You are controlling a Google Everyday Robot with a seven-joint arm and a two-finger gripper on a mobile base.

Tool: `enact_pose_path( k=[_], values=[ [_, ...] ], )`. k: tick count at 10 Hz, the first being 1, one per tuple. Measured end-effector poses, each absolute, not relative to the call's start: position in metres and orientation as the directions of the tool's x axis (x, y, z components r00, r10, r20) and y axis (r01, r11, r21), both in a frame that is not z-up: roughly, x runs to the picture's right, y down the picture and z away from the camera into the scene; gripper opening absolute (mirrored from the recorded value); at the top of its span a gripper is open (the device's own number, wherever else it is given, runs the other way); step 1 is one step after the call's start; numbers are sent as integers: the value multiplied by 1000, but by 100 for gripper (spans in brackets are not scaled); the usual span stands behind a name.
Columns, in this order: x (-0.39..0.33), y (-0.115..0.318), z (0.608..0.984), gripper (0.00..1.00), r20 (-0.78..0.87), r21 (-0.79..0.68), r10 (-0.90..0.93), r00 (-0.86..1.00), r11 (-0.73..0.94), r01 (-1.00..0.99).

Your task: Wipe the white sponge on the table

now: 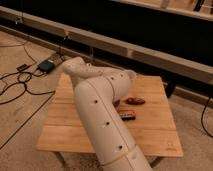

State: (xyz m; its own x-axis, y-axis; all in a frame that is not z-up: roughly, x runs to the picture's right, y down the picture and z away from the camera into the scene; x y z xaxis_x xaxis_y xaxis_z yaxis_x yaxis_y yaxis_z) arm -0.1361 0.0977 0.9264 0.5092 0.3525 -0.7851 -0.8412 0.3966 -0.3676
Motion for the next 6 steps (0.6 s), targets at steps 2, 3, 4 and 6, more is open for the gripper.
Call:
enact_pose_path(
  k=[2,3,4,6],
  values=[
    [-155,94,932,4,-768,-385,357,533,409,-828],
    [-167,93,933,4,-756,-400,355,550,414,-818],
    [-175,94,932,4,-748,-413,352,563,418,-809],
    [-195,102,922,4,-724,-464,320,611,430,-774]
  ],
)
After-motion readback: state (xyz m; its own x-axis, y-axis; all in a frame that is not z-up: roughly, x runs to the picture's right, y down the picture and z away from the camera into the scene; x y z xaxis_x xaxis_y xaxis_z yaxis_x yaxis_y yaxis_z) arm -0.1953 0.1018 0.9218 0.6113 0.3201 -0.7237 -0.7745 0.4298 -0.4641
